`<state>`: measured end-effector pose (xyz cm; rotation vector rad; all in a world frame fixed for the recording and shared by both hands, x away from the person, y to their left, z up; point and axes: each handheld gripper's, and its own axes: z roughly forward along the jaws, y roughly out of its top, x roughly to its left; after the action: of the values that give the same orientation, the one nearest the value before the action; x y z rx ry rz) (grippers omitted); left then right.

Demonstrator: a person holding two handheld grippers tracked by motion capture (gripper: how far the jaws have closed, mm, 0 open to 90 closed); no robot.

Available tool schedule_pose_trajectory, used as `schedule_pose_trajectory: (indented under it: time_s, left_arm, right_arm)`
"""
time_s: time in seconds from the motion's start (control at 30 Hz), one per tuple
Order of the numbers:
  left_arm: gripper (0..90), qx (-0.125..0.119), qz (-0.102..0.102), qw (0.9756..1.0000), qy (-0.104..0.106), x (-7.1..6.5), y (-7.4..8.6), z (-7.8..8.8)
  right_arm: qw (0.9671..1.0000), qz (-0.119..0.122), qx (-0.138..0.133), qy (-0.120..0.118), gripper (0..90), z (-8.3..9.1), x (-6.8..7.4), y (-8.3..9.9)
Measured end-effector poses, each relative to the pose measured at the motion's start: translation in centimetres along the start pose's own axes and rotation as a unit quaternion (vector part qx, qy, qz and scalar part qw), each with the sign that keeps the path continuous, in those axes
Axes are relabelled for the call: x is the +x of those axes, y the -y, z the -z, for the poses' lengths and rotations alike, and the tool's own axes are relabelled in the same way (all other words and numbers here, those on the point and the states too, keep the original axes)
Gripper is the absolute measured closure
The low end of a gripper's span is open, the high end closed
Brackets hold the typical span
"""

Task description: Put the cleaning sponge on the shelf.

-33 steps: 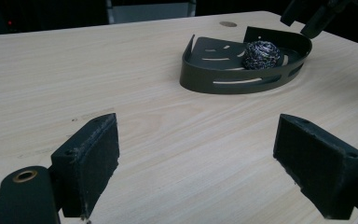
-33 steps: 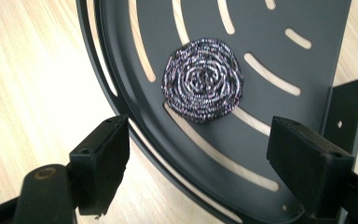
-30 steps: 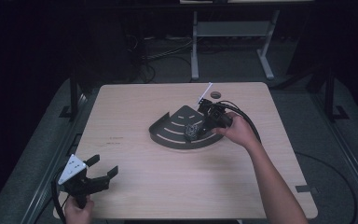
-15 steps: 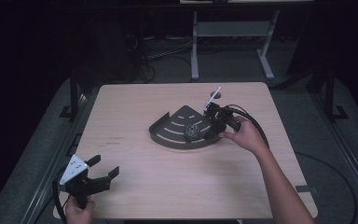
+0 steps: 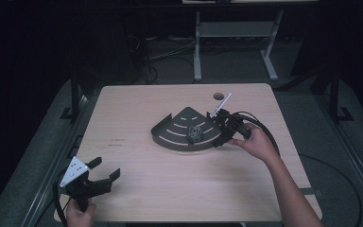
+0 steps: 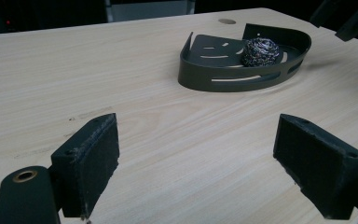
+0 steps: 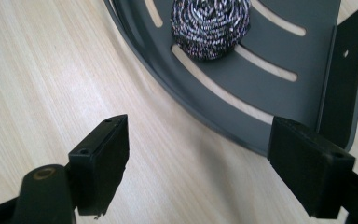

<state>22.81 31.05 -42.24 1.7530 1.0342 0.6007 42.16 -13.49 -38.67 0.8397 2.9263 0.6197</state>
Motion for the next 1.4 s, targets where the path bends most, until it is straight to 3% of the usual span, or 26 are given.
schedule_pose_trajectory:
  time_s: [0.53,1.4]
  left_arm:
    - [13.7,0.0,0.0,1.0,-0.001,0.0,0.0,0.0]
    - [13.7,0.0,0.0,1.0,-0.001,0.0,0.0,0.0]
  right_arm:
    - [1.0,-0.006,0.005,0.001,19.4,0.2,0.7,2.9]
    - [0.9997,-0.013,-0.019,-0.01,19.5,0.2,2.4,7.4]
